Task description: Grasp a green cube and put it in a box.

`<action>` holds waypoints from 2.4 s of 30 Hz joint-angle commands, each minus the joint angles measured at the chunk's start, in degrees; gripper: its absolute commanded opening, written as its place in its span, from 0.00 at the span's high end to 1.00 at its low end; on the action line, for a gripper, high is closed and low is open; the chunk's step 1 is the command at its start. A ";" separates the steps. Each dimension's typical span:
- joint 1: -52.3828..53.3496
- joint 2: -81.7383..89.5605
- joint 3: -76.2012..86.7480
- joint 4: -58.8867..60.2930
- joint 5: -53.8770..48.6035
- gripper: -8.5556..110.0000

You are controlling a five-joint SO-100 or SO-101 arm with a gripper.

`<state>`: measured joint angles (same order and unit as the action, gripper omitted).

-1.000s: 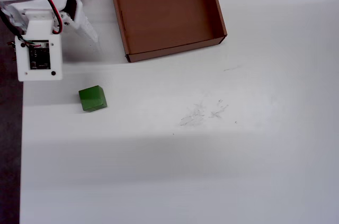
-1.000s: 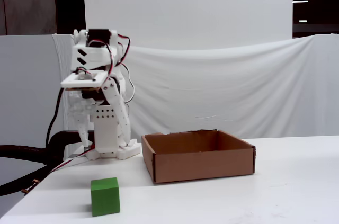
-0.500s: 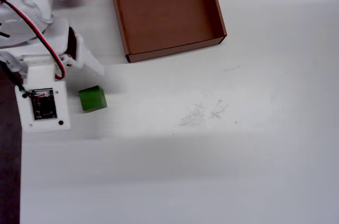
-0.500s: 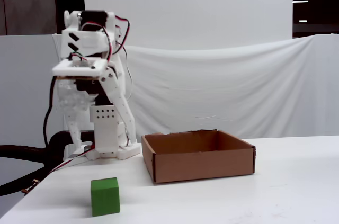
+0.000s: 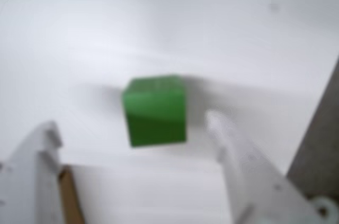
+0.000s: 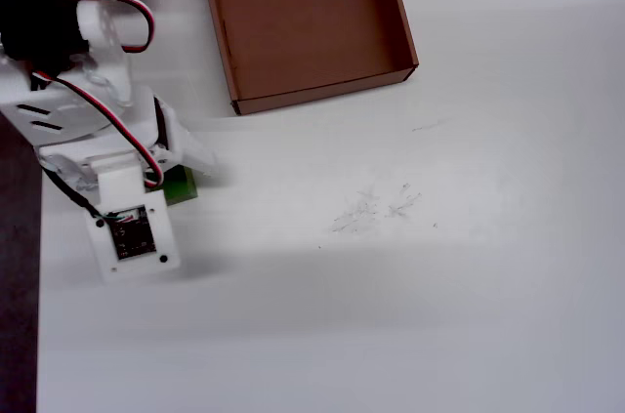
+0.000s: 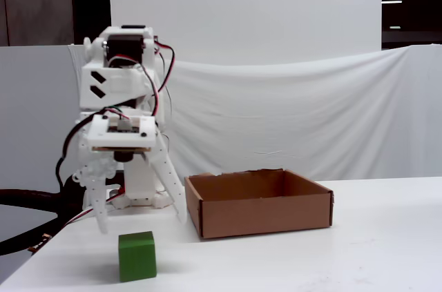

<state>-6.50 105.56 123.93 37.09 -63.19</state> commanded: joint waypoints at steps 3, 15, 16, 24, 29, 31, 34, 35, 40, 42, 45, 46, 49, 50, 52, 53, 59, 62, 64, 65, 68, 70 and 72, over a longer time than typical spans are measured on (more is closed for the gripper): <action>-1.23 -1.14 -0.88 -2.64 -2.55 0.61; -0.97 -2.46 5.19 -9.93 -5.10 0.63; -0.88 -2.46 5.62 -10.11 -5.10 0.63; -0.53 -2.99 6.15 -9.58 -4.57 0.68; -0.97 -2.99 6.59 -9.76 -4.48 0.70; -1.05 -2.99 7.21 -10.46 -4.48 0.71; -1.05 -2.99 8.00 -11.34 -4.48 0.71; -1.05 -3.08 8.17 -11.51 -4.48 0.72; -1.32 -2.99 7.65 -10.90 -4.39 0.74; -1.49 -2.90 7.47 -10.81 -4.39 0.74; -1.58 -2.90 7.38 -11.16 -4.22 0.76; -1.58 -2.99 7.38 -11.34 -4.04 0.77; -1.76 -3.16 7.21 -11.34 -3.69 0.78; -1.85 -3.25 7.12 -11.43 -3.52 0.79; -1.93 -3.25 7.03 -11.43 -3.25 0.79; -1.93 -3.34 7.03 -11.43 -3.25 0.80; -2.11 -3.08 6.68 -10.46 -3.16 0.80; -2.11 -2.37 4.75 -6.15 -3.08 0.81; -2.29 -1.41 3.78 -4.31 -2.55 0.81; -2.46 -0.62 2.99 -3.08 -2.11 0.81; -3.08 2.02 0.18 1.93 -0.79 0.81; -3.96 3.96 -1.32 4.75 0.70 0.81; -5.10 5.98 -2.81 8.00 2.20 0.81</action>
<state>-10.20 106.88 125.42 41.40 -61.79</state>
